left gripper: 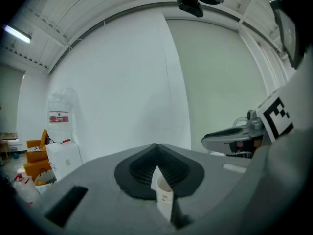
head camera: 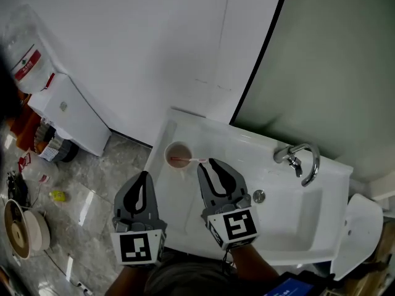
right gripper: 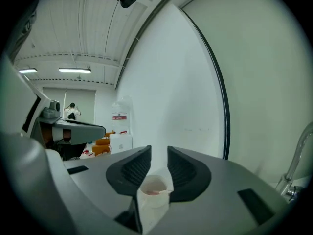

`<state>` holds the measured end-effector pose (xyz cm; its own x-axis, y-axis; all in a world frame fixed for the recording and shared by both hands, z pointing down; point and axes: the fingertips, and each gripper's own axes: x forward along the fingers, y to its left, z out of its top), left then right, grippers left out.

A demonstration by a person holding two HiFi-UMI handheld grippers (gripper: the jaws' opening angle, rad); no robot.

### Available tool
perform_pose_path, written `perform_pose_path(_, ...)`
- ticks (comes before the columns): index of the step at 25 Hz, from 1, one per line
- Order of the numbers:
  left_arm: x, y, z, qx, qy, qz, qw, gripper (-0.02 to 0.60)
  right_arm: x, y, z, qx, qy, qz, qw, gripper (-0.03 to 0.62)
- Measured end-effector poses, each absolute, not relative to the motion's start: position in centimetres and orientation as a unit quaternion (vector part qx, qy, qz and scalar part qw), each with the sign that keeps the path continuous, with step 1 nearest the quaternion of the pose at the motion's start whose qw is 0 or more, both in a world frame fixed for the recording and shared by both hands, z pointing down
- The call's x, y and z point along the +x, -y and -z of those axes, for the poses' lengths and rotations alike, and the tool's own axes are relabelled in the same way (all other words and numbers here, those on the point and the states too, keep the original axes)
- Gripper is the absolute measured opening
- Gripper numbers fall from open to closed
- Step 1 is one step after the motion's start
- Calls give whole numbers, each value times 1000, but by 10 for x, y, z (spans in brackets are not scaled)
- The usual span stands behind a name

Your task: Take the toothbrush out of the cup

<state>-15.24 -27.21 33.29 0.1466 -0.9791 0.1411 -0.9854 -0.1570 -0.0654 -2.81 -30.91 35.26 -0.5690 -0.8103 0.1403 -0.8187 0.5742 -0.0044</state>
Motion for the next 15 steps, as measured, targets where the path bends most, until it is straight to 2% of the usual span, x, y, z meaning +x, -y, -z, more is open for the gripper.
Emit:
perform_pose_path(2, -154, 285, -342, 759, 645, -83, 23, 11, -32, 319, -367, 461, 883, -46, 77, 149)
perform_pose_path(3, -155, 292, -347, 761, 642, -89, 23, 11, -33, 324, -374, 461, 882, -51, 83, 167)
perform_pose_path(15, -166, 344, -414, 767, 621, -142, 76, 11, -44, 371, -457, 458, 872, -128, 117, 202)
